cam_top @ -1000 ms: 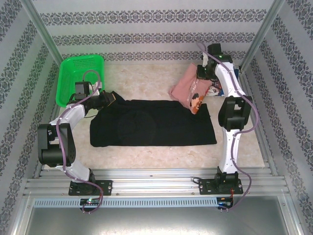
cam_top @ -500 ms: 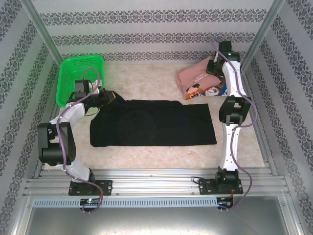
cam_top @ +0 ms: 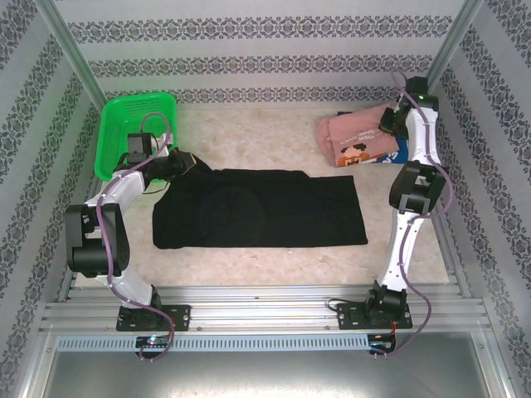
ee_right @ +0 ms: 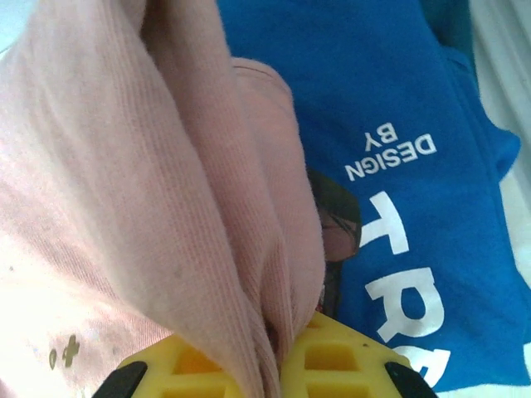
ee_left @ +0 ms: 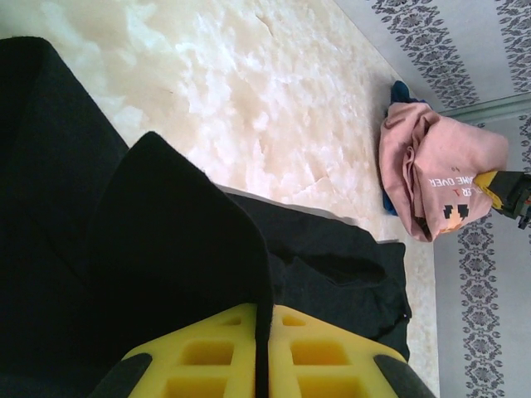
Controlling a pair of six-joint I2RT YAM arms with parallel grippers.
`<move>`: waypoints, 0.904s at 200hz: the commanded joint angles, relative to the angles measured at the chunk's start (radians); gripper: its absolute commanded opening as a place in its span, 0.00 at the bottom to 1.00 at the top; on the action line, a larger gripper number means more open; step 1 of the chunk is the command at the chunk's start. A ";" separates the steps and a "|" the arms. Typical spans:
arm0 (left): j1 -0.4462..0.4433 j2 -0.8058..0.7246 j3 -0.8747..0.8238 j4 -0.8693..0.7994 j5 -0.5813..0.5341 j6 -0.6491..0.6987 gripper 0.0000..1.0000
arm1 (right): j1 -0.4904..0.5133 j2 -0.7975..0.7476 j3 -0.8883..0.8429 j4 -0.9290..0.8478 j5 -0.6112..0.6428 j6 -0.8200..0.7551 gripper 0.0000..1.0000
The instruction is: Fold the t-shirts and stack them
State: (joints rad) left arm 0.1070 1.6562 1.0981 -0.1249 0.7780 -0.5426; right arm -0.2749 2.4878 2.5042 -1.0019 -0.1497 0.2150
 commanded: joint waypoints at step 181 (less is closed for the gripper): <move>-0.009 -0.035 0.057 -0.013 -0.002 0.035 0.10 | 0.039 -0.584 -0.771 0.290 0.124 0.076 0.83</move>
State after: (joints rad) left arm 0.1047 1.6478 1.1397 -0.1787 0.7742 -0.5163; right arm -0.3008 2.0453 1.8931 -0.7856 0.0074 0.3080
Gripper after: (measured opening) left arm 0.104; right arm 0.821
